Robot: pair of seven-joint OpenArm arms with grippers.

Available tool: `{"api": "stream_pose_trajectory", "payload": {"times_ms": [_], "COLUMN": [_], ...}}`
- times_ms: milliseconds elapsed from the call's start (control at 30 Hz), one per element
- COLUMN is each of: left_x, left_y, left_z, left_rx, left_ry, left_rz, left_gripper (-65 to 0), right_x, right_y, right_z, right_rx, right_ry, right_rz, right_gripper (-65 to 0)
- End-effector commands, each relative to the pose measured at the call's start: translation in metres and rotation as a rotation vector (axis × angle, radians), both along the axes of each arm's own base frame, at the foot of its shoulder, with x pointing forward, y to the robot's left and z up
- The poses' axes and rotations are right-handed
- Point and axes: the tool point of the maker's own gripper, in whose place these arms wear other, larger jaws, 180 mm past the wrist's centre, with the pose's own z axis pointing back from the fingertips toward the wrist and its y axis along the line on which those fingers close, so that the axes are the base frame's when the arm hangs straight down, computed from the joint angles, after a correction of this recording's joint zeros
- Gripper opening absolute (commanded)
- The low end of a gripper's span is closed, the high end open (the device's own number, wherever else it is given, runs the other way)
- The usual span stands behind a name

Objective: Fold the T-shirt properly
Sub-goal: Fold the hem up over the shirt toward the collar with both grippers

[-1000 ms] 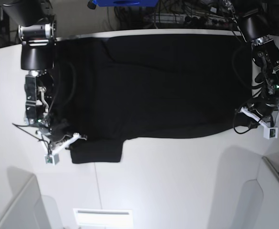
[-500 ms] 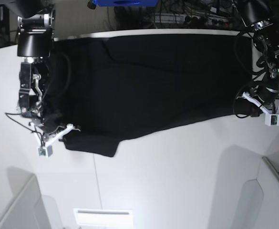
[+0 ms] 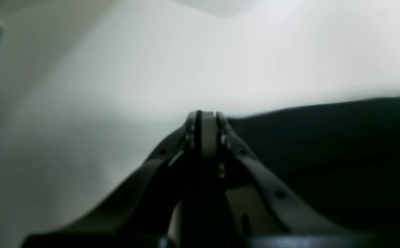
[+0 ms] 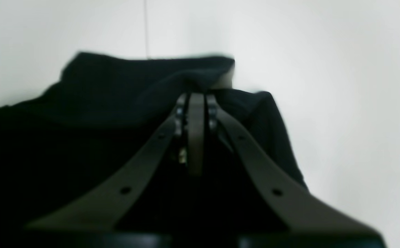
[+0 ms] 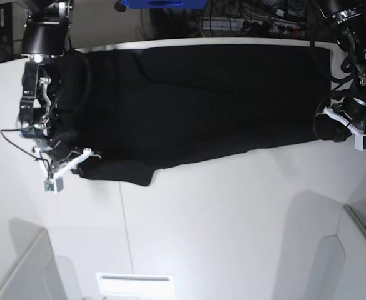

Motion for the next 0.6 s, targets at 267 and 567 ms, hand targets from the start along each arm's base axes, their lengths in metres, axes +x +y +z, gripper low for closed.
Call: {"api": "stream_pose_trajectory", "payload": {"times_ms": [267,567], "left_x": [-0.008,-0.021], "left_y": [-0.009,0.002], "left_z": [0.013,0.017], "left_rx": [-0.01,0.013], "left_ry": [-0.035,-0.03], "left_rz": [-0.036,-0.006], "left_gripper": [-65.0,-65.0], "right_x": [-0.011,-0.039], "right_y": [-0.013,-0.02], "right_z": [0.032,0.037], "right_rx": [-0.026,-0.054], "right_ry": [-0.064,-0.059], "right_rz": [-0.021,-0.028], "right_gripper": [-65.0,-65.0]}}
